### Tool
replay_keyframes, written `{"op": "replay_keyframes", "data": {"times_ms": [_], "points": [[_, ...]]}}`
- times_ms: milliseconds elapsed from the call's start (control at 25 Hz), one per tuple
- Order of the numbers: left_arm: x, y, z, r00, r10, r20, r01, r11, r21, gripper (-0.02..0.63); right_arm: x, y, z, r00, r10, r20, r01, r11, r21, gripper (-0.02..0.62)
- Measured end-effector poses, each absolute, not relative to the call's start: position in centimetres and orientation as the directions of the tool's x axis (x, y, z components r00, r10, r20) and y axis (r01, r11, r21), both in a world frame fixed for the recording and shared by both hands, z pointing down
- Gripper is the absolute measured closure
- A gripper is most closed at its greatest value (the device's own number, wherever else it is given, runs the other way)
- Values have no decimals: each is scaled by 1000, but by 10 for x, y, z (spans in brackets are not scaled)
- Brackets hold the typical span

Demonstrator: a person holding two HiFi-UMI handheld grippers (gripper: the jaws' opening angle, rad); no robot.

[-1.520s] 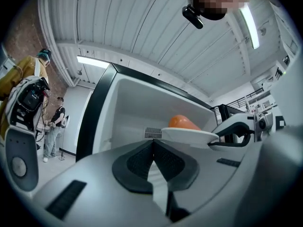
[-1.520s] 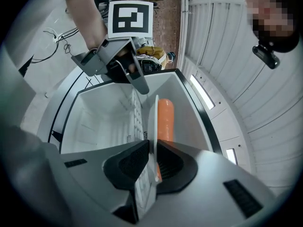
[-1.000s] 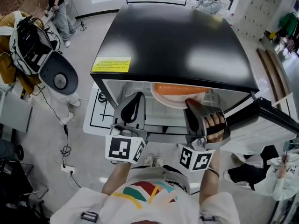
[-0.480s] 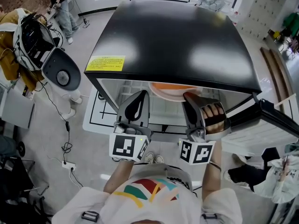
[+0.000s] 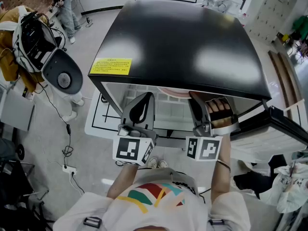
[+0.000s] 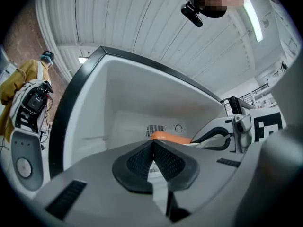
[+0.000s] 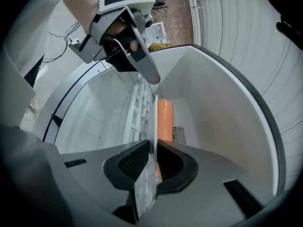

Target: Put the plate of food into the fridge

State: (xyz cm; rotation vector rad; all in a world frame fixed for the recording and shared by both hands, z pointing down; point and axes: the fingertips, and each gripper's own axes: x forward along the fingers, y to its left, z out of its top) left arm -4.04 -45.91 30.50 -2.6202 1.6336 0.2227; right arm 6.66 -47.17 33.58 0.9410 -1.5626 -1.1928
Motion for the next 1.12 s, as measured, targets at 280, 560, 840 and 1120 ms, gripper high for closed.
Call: {"op": "replay_keyframes", "data": {"times_ms": [280, 560, 840, 1120], "points": [[-41, -459, 306, 443, -884, -147, -889, -454, 51, 598, 60, -480, 341, -266, -929, 258, 8, 265, 964, 551], [-47, -458, 305, 442, -883, -160, -888, -456, 60, 598, 60, -486, 343, -251, -918, 307, 27, 310, 950, 551], [-40, -461, 310, 446, -882, -152, -885, -460, 70, 598, 69, -490, 351, -237, -844, 481, -16, 498, 867, 551], [-35, -460, 307, 456, -875, -162, -878, -472, 78, 598, 71, -489, 350, -217, -830, 514, 18, 523, 852, 537]]}}
